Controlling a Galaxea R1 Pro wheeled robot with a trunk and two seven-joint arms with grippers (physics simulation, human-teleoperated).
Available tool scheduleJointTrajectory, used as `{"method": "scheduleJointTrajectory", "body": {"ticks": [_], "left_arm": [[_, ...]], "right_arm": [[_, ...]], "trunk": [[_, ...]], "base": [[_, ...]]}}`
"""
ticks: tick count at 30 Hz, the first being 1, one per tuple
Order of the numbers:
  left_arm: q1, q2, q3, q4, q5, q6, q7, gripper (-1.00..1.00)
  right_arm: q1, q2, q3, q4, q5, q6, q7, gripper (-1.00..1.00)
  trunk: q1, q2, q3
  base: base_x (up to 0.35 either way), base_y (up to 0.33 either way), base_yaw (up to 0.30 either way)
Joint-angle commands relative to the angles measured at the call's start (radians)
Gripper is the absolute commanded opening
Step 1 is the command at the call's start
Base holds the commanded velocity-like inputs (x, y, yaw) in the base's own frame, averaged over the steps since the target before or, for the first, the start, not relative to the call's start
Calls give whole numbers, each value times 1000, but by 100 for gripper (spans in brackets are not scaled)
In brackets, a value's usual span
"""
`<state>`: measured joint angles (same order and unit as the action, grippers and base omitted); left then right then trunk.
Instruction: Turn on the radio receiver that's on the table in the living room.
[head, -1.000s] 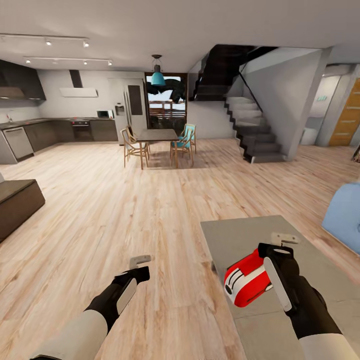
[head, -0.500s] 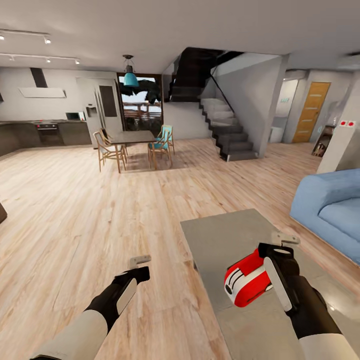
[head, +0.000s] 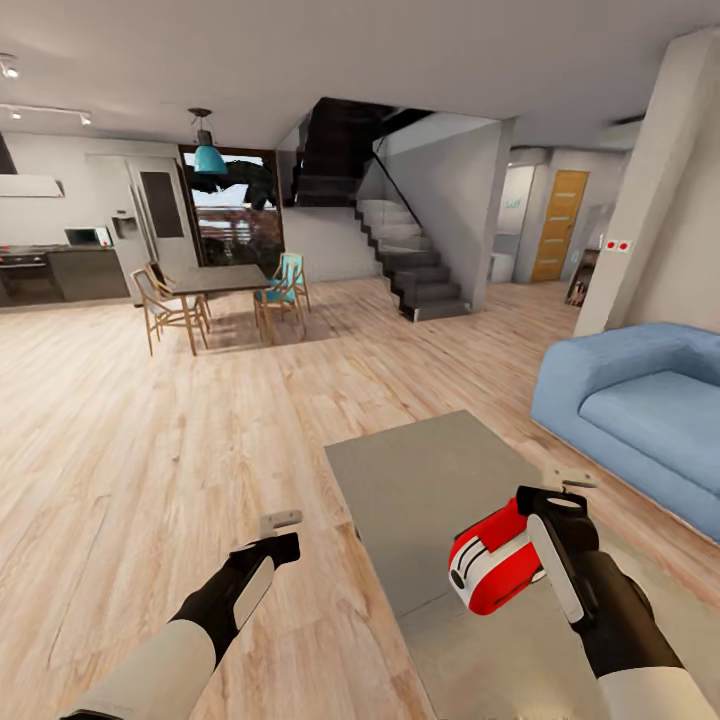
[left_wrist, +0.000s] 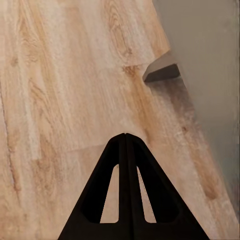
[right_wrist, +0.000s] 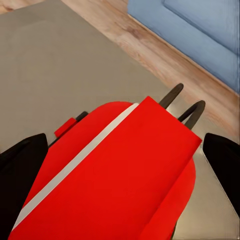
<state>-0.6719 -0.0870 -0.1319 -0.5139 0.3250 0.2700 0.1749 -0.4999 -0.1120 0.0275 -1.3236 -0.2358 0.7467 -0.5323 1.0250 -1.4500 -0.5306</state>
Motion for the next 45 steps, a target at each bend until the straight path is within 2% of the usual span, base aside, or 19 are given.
{"method": "scheduleJointTrajectory", "body": {"ticks": [1, 8, 31, 38, 45], "left_arm": [[0, 0, 0, 0, 0, 0, 0, -100], [0, 0, 0, 0, 0, 0, 0, -100], [0, -1, 0, 0, 0, 0, 0, -100], [0, -1, 0, 0, 0, 0, 0, -100], [0, 0, 0, 0, 0, -1, 0, -100]], "right_arm": [[0, 0, 0, 0, 4, 0, 0, -100], [0, 0, 2, 0, 5, 0, 0, -100], [0, 0, 10, -2, 4, 0, 7, -100], [0, 0, 48, 1, -3, -1, 15, -100], [0, 1, 54, 1, -3, 0, 13, -100]], "trunk": [[0, 0, 0], [0, 0, 3], [0, 0, 3], [0, 0, 3], [0, 0, 3]], "base": [[0, 0, -250], [0, 0, -178], [0, 0, -4], [0, 0, 0], [0, 0, 0]]}}
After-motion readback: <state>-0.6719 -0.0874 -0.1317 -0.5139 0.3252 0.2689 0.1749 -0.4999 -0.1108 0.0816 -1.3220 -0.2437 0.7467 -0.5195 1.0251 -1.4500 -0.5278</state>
